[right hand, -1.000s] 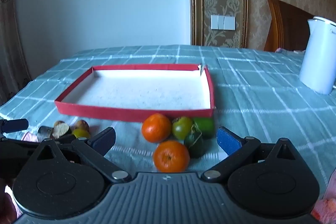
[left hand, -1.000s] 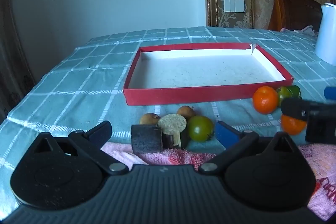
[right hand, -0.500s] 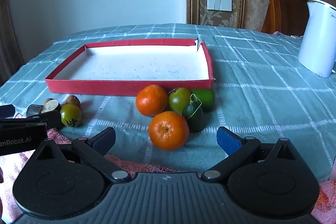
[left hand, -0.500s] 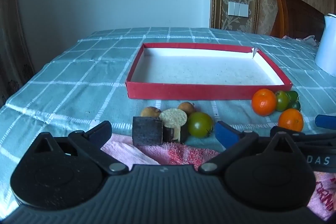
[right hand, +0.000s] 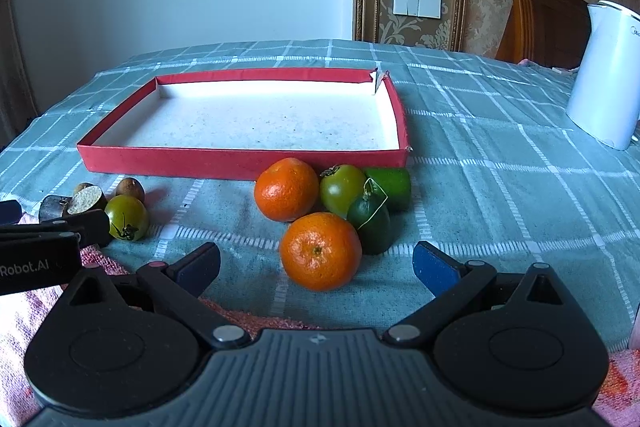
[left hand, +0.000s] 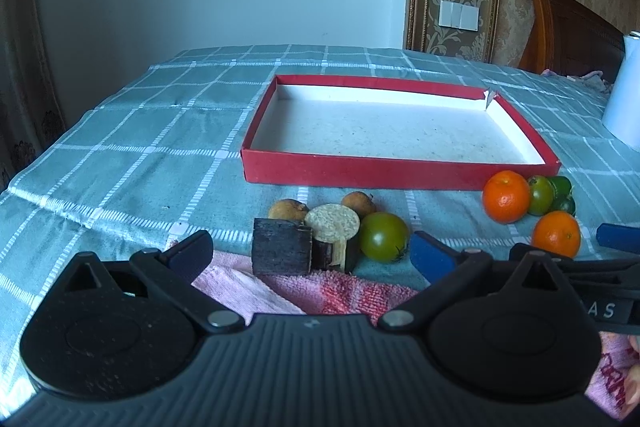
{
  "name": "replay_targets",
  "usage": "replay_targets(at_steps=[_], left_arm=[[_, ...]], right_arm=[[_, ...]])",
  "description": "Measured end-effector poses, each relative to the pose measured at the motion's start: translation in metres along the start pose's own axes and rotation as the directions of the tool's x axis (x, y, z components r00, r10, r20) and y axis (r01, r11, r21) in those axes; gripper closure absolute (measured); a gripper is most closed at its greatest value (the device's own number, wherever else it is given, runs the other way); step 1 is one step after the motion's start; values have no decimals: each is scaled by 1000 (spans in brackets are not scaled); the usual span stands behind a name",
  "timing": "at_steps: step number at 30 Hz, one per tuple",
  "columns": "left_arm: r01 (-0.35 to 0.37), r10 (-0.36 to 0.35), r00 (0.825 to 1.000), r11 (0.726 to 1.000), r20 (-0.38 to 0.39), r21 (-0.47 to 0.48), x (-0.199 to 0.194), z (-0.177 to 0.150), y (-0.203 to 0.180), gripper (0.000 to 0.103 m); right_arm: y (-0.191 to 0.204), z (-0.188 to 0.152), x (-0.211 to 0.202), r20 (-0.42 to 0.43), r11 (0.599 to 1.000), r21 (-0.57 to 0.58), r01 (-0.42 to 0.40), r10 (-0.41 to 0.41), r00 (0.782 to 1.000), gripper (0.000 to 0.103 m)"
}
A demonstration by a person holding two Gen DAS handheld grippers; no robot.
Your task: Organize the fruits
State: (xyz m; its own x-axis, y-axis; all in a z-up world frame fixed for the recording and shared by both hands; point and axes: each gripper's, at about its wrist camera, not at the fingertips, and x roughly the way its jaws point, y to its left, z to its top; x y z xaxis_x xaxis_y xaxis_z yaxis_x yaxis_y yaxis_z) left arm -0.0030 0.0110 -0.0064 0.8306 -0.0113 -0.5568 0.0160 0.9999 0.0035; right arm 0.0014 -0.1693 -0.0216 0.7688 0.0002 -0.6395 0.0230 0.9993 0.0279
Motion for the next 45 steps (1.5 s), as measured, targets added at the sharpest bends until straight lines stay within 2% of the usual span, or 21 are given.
replay_targets(at_steps=[45], left_arm=[[-14,14,1000,1000,-17,16,13,0,-5,0]], right_arm=[[-1,-3,20,-42,1000,11,1,-1,999,0]])
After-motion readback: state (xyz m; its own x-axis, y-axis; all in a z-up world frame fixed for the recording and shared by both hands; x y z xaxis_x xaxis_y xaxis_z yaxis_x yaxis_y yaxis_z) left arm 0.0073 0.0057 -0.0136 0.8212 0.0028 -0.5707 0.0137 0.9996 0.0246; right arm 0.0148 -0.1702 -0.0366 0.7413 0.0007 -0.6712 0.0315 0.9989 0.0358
